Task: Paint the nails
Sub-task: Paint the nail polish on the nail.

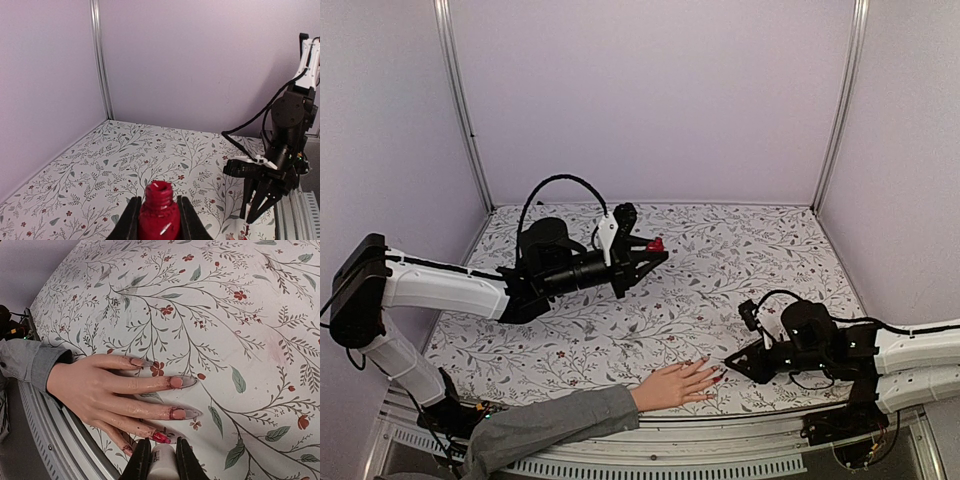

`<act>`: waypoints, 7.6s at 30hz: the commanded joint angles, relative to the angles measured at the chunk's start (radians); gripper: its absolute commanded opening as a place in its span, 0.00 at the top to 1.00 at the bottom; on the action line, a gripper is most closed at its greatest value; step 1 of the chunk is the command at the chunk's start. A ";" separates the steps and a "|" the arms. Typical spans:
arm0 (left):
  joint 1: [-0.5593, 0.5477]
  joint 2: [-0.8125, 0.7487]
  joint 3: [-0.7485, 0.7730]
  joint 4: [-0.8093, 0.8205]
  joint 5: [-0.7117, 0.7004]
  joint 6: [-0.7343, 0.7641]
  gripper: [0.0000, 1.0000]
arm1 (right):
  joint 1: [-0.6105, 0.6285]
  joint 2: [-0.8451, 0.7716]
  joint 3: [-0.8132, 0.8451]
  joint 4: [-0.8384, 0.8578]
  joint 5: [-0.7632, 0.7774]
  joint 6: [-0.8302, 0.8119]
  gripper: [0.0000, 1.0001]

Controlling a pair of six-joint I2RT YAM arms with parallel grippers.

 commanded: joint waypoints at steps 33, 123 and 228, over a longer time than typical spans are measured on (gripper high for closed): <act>0.013 0.001 0.003 0.032 -0.008 -0.005 1.00 | 0.017 0.091 0.008 0.088 -0.020 -0.010 1.00; 0.014 0.007 0.004 0.049 -0.009 -0.011 1.00 | 0.017 -0.028 0.006 0.035 0.077 0.040 1.00; 0.016 0.000 -0.011 0.061 -0.018 -0.011 1.00 | 0.018 0.001 0.041 0.049 0.013 -0.043 1.00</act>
